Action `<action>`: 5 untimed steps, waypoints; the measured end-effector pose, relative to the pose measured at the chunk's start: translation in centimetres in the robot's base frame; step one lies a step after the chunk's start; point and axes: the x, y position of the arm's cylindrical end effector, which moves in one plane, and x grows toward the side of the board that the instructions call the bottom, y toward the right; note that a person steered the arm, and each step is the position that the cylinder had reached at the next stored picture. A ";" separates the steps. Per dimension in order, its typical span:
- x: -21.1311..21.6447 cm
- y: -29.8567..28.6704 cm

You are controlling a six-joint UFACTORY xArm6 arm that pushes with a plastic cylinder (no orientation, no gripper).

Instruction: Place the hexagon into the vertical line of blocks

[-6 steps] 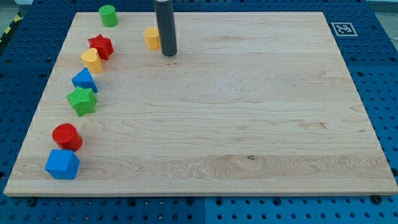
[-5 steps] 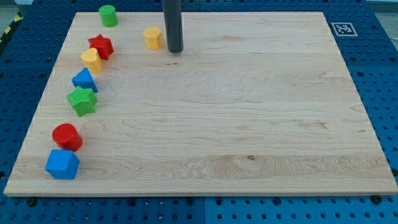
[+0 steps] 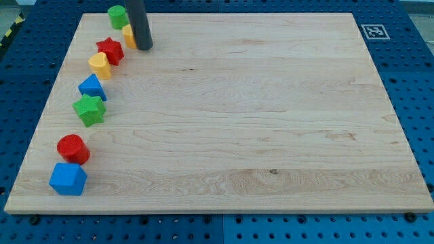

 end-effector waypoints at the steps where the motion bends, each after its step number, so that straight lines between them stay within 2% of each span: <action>1: -0.2 -0.4; 3: -1.3 4.7; 5: -2.2 3.5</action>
